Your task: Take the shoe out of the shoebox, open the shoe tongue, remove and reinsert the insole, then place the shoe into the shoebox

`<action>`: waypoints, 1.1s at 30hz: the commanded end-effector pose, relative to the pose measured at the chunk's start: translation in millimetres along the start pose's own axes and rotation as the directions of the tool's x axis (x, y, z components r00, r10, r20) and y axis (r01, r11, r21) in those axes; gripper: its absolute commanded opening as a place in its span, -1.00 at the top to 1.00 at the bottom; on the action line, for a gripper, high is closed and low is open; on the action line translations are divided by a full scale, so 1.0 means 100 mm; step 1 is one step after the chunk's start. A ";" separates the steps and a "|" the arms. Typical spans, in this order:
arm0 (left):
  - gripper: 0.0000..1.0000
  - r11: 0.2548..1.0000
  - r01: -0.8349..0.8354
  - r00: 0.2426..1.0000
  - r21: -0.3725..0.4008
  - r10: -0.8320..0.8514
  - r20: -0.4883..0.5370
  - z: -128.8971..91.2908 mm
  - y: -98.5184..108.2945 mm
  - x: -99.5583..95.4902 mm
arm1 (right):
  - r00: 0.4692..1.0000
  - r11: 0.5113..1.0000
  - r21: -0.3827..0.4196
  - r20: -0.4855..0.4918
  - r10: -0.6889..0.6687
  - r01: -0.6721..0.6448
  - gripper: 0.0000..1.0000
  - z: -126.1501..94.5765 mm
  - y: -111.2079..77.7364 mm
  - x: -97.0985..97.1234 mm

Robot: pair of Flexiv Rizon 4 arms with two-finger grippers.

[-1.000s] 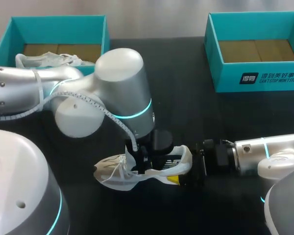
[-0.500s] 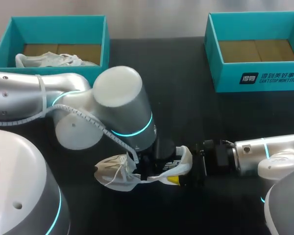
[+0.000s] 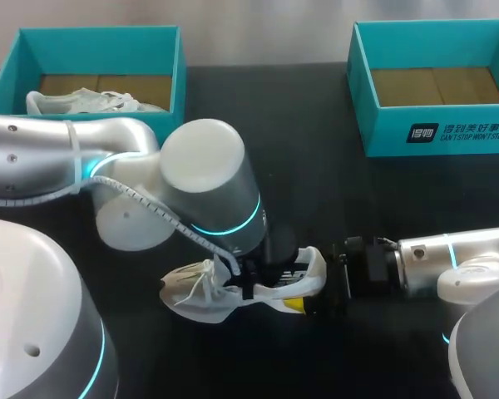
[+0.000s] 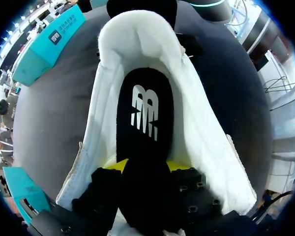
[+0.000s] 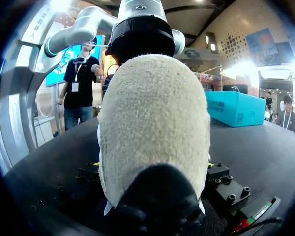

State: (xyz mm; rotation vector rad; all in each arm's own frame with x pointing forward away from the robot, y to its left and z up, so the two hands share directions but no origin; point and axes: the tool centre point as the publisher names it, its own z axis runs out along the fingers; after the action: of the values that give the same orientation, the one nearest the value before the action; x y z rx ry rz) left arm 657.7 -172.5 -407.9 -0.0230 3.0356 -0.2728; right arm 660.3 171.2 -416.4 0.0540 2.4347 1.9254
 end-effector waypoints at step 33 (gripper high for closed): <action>1.00 0.971 0.082 0.965 0.223 -0.021 -0.261 -0.42 0.17 -0.01 | 1.000 1.000 0.004 -0.001 0.000 0.000 1.00 0.00 0.02 0.00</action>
State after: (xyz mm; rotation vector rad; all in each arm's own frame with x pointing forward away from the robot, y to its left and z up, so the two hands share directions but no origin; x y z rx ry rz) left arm 653.1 -157.3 -371.2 -0.0543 3.2418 -0.6184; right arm 662.5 171.8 -415.7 0.0523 2.4345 1.9268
